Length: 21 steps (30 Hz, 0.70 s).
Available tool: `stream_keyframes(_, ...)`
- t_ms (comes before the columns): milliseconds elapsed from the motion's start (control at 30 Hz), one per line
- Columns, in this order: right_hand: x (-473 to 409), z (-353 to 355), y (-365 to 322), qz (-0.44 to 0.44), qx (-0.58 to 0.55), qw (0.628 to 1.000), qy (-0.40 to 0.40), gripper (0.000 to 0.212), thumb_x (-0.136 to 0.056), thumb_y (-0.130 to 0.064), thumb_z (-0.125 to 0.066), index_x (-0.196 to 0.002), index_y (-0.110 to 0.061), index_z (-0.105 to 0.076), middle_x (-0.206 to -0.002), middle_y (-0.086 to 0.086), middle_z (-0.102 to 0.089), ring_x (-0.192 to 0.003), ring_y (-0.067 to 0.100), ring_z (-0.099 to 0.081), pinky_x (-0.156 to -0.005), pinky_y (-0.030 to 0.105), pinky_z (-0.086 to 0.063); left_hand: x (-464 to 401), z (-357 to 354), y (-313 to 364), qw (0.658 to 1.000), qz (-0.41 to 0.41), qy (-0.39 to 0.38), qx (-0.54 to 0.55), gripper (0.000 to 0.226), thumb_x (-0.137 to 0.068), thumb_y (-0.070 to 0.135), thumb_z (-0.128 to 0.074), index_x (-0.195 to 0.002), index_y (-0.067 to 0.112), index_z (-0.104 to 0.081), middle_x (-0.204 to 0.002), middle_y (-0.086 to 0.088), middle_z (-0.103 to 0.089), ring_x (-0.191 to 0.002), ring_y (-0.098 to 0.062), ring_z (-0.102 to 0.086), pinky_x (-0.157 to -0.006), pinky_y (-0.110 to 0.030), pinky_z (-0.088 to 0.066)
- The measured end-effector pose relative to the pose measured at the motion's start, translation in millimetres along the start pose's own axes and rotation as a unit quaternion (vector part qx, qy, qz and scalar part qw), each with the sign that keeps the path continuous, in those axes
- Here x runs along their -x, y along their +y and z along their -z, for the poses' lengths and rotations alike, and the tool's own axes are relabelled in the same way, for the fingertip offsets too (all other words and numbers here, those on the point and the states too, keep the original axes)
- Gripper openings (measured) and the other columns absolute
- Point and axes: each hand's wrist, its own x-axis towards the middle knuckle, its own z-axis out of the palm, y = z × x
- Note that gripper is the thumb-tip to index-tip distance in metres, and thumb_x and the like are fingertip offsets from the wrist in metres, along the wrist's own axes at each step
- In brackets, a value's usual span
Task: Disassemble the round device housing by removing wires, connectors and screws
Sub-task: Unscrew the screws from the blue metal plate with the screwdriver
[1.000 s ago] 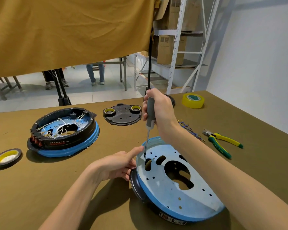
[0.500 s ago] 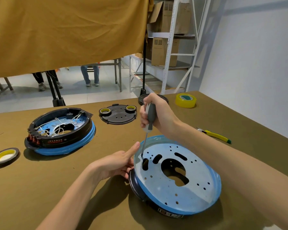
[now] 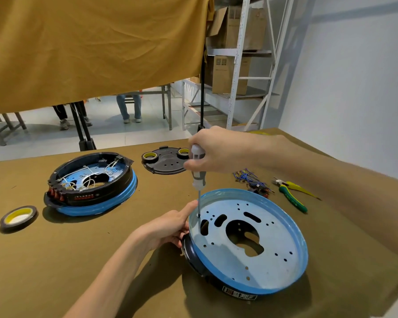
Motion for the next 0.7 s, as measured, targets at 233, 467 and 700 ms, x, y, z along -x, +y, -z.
stream_keyframes(233, 3, 12, 3, -0.027, 0.111, 0.991, -0.07, 0.047, -0.091, -0.065, -0.057, -0.111, -0.023, -0.054, -0.084, -0.007, -0.064, -0.073, 0.014, -0.067, -0.055, 0.031, -0.048, -4, 4, -1, 1.0, 0.012, -0.012, 0.004, 0.094, -0.085, 0.084, -0.041, -0.121, 0.003, -0.072, -0.108, -0.022, -0.071, -0.092, -0.027, -0.059, -0.081, -0.036, -0.052)
stream_keyframes(467, -7, 11, 9, 0.031, 0.043, 0.997, -0.056, 0.023, -0.088, -0.029, -0.073, -0.106, -0.027, -0.06, -0.09, -0.01, -0.069, -0.084, 0.011, -0.064, -0.061, 0.026, -0.05, -8, 8, -3, 0.999, 0.02, -0.025, -0.001, 0.099, -0.082, 0.086, -0.042, -0.122, 0.001, -0.071, -0.11, -0.024, -0.072, -0.093, -0.026, -0.063, -0.084, -0.035, -0.054)
stream_keyframes(700, -11, 0, 5, -0.007, 0.18, 0.983, 0.023, 0.054, -0.095, -0.071, -0.045, -0.09, -0.019, -0.057, -0.073, 0.001, -0.058, -0.065, 0.02, -0.058, -0.049, 0.032, -0.039, -5, 11, -3, 0.999, 0.017, -0.048, 0.017, 0.1, -0.083, 0.084, -0.046, -0.127, -0.004, -0.066, -0.101, -0.013, -0.063, -0.09, -0.025, -0.057, -0.078, -0.032, -0.051)
